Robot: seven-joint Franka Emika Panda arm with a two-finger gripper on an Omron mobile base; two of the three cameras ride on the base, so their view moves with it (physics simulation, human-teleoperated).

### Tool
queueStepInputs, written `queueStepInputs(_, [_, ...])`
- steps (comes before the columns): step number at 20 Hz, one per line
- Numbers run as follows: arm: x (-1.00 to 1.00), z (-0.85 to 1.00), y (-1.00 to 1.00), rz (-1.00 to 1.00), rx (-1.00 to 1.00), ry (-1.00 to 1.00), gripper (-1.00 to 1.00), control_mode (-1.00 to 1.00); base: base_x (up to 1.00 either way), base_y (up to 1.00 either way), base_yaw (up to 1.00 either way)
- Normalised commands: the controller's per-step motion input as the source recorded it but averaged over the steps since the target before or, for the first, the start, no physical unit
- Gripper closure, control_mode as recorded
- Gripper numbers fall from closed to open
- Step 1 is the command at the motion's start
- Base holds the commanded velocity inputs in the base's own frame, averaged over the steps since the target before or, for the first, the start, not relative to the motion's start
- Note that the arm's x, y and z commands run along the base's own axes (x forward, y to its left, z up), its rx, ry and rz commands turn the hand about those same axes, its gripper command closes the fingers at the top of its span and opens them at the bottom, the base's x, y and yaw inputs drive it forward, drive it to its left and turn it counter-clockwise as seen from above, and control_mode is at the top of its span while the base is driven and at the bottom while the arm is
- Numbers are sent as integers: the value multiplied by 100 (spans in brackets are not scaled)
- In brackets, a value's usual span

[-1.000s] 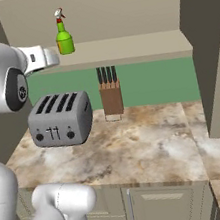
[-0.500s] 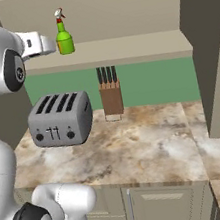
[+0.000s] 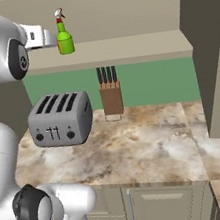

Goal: Move the cutting board and knife to the sink. Then move spray from the cabinet to the counter.

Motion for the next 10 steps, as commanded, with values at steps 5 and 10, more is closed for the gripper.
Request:
queueStepInputs(5, [29, -1, 0, -4, 4, -11, -100, -100, 0, 0, 0])
queueStepInputs(10, [30, 0, -3, -1, 4, -7, -100, -100, 0, 0, 0])
